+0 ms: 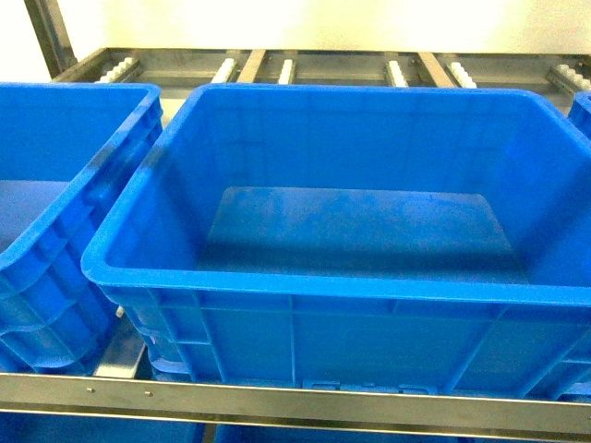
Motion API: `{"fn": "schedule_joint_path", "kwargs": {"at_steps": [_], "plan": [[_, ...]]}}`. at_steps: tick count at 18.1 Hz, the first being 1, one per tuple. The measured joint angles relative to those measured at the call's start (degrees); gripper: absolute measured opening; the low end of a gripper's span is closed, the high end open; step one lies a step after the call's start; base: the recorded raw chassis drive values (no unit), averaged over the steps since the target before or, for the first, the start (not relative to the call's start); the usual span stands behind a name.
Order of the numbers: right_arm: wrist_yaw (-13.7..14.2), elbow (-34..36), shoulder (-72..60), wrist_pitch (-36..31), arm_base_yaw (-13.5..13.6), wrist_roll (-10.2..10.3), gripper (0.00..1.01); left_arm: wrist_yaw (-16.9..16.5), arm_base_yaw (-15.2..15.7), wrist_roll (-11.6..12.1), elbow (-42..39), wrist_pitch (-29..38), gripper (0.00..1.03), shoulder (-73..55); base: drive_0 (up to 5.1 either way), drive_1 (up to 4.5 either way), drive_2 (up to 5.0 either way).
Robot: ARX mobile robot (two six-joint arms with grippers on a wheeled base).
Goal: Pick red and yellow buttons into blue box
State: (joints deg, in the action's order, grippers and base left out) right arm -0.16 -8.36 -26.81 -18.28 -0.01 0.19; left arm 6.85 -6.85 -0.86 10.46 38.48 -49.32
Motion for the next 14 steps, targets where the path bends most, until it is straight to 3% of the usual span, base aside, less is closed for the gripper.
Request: {"fn": "schedule_joint_path", "kwargs": {"at_steps": [1, 2, 3, 4, 6, 11, 12, 14], "plan": [[0.0, 0.9, 1.3, 0.3, 0.0, -0.2, 0.01, -0.6, 0.7, 0.0, -1.2, -0.7, 0.05, 1.9, 0.0, 0.00, 0.0], [0.0, 1.6, 2.4, 0.7, 0.0, -0.2, 0.02, -1.2, 1.4, 0.1, -2.3, -1.4, 0.02, 3.8, 0.0, 0.00, 0.0], [0.0, 2.5, 3.8, 1.2, 0.0, -0.2, 0.02, -1.9, 2.0, 0.2, -3.6, -2.6, 0.02, 5.8, 0.0, 0.00, 0.0], [0.0, 3.3, 5.0, 1.7, 0.0, -0.2, 0.02, -5.6, 5.1, 0.3, -4.5, -3.8, 0.02, 7.9, 0.0, 0.00, 0.0], [0.1, 4.3, 7.1, 2.8, 0.0, -0.2, 0.02, -6.2, 7.2, 0.2, -5.8, -5.6, 0.02, 11.3, 0.0, 0.00, 0.0], [0.1, 5.9, 11.7, 5.6, 0.0, -0.2, 0.02, -6.9, 6.7, 0.3, -8.0, -11.4, 0.02, 19.3, 0.0, 0.00, 0.0], [0.1, 6.1, 12.4, 6.1, 0.0, -0.2, 0.02, -6.9, 6.7, 0.3, -9.4, -8.2, 0.02, 19.4, 0.0, 0.00, 0.0], [0.1, 6.8, 13.2, 5.8, 0.0, -0.2, 0.02, -6.8, 6.7, 0.3, -9.6, -10.4, 0.02, 20.6, 0.0, 0.00, 0.0]]}}
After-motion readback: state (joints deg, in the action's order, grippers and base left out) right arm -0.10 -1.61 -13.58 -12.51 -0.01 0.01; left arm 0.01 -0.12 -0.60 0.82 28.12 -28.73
